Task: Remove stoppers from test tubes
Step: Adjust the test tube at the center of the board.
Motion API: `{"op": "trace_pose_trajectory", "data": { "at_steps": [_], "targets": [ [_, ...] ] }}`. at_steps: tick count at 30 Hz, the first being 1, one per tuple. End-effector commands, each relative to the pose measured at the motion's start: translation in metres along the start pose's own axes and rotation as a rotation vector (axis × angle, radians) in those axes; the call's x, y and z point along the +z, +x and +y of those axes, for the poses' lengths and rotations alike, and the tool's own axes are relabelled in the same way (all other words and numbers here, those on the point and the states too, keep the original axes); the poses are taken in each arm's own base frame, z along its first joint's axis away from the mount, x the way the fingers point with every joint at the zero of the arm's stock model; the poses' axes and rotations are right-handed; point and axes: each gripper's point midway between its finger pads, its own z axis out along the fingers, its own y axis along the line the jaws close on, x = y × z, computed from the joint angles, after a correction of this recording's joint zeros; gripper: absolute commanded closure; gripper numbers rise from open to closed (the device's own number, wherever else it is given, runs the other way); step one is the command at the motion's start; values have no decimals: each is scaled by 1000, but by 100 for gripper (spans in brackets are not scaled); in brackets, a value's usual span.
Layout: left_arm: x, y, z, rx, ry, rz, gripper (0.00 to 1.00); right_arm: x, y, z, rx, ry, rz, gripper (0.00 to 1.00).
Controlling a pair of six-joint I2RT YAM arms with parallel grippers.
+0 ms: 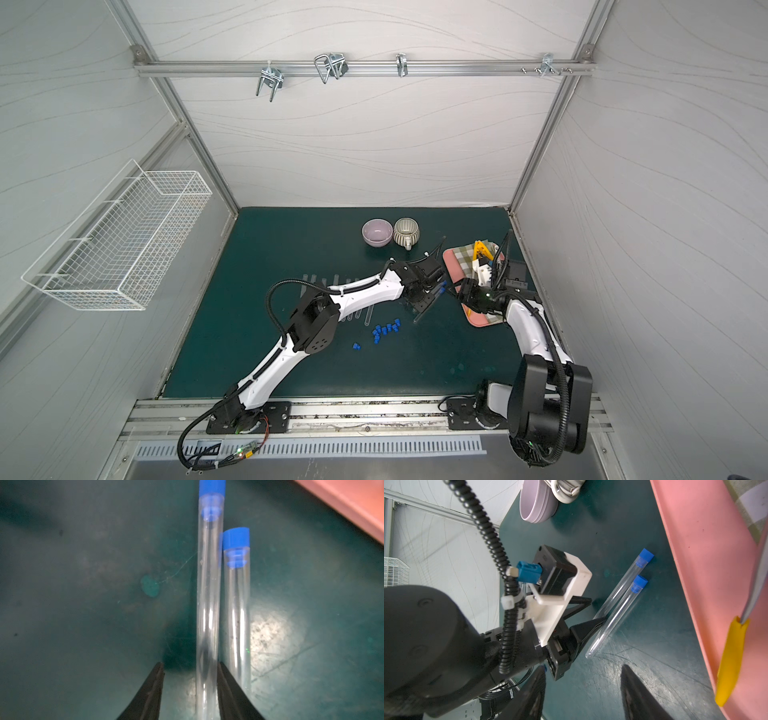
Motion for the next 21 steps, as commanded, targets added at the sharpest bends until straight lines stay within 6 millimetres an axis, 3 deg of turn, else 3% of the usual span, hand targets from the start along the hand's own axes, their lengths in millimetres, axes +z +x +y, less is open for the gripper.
{"op": "trace_pose_trajectory", "data": {
  "at_steps": [1,10,21],
  "targets": [
    [14,-10,2,19,-16,-27,58,-4,1,3,-13,-3,-7,42],
    [25,-1,4,28,-33,3,69,-5,0,2,-10,-4,-13,42],
    [5,13,38,8,-98,29,81,-5,0,6,-11,-27,-13,41]
  ]
}}
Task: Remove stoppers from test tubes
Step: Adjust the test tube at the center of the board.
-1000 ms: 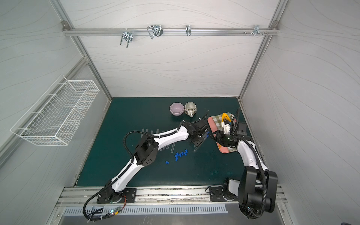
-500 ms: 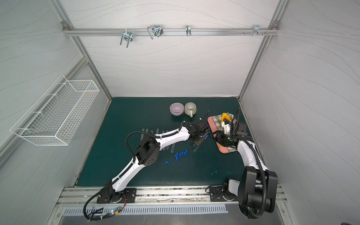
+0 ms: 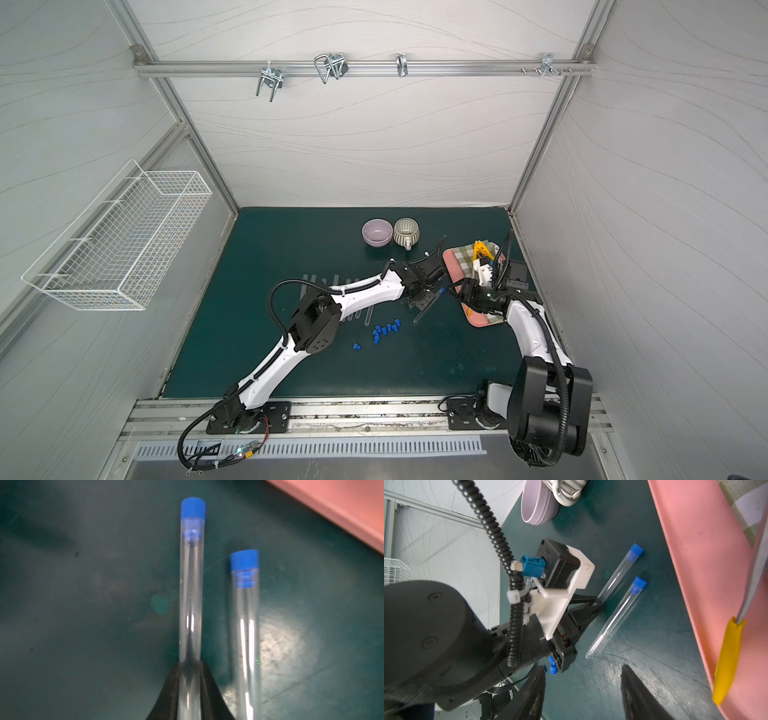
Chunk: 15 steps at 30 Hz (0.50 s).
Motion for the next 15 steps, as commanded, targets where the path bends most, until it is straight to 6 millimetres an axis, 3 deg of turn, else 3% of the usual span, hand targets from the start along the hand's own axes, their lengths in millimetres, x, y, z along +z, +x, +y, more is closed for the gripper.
{"op": "trace_pose_trajectory", "data": {
  "at_steps": [1,10,15],
  "targets": [
    [-1,23,24,3,-49,69,82,-3,2,5,-6,-24,-5,41],
    [-13,48,29,9,-26,134,78,0,3,11,-15,-36,3,41],
    [-6,55,29,-16,-20,153,72,2,4,13,-18,-42,8,41]
  ]
}}
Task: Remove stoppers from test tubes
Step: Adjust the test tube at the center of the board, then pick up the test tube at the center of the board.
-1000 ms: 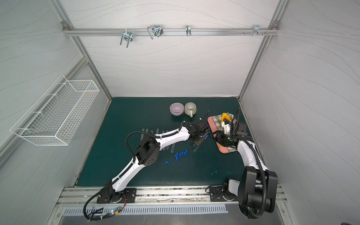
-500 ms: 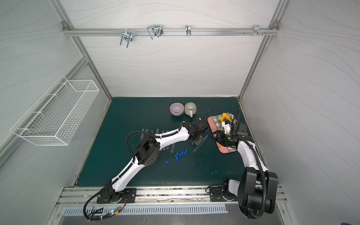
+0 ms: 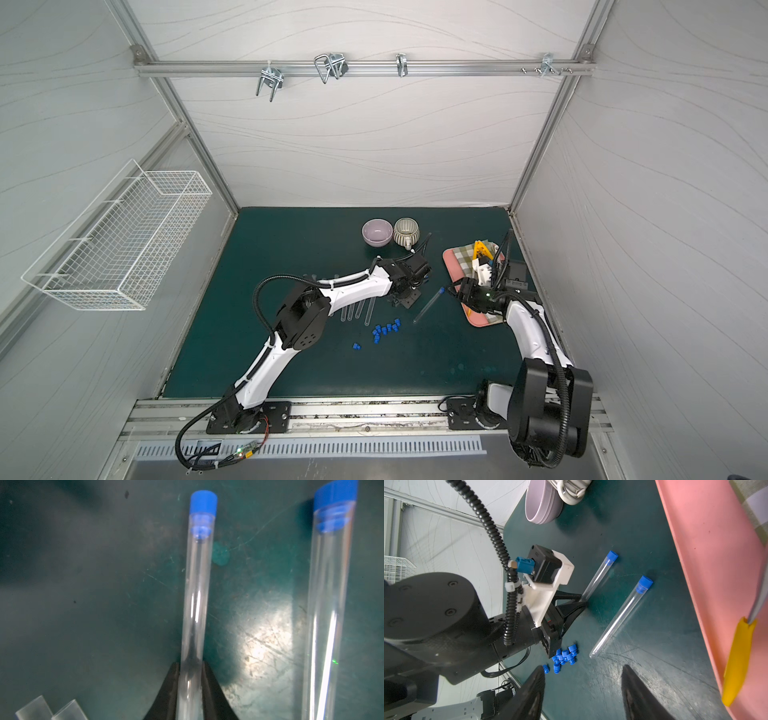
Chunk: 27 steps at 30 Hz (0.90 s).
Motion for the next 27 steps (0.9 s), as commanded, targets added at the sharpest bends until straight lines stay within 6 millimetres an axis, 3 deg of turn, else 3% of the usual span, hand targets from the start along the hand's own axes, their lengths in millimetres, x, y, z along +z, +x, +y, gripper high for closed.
{"op": "trace_pose_trajectory", "data": {
  "at_steps": [1,9,17,27],
  "targets": [
    [6,25,3,-2,8,94,69,1,2,7,-19,-27,1,41],
    [13,6,0,-4,43,74,63,-3,2,9,-36,-18,-3,40],
    [22,-10,-18,-7,128,43,63,-4,2,10,-38,-17,-2,40],
    [37,-16,-20,13,125,33,68,-6,1,9,-38,-14,-3,40]
  ]
}}
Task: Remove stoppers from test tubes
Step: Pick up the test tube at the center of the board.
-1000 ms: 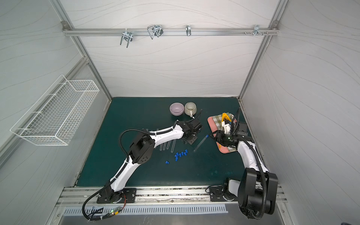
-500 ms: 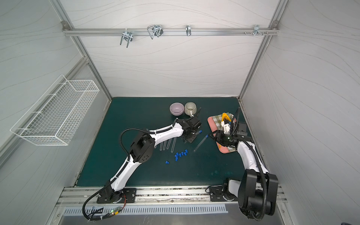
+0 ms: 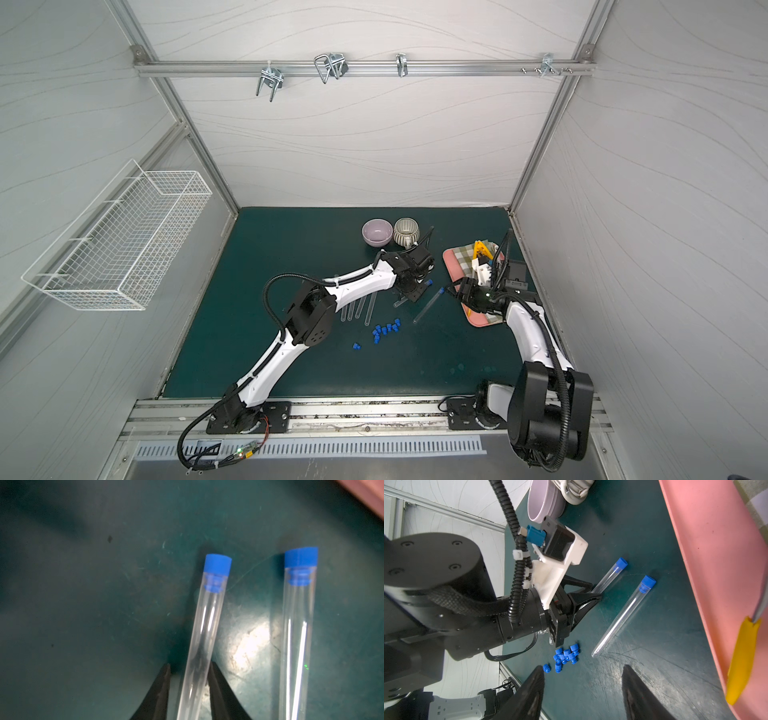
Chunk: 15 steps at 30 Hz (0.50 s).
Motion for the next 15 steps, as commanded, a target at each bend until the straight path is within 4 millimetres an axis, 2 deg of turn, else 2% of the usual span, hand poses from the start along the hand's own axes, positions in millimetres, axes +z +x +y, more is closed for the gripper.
{"op": "trace_pose_trajectory", "data": {
  "at_steps": [1,8,12,15],
  "targets": [
    [29,14,-4,33,10,55,69,-4,0,6,-29,-11,-2,40],
    [26,19,3,59,-23,69,80,-5,-1,7,-28,-12,-5,40],
    [16,15,3,66,-24,57,89,-6,-1,9,-28,-16,-5,40],
    [3,6,9,69,-38,31,91,-8,-1,11,-29,-17,-7,40]
  ]
}}
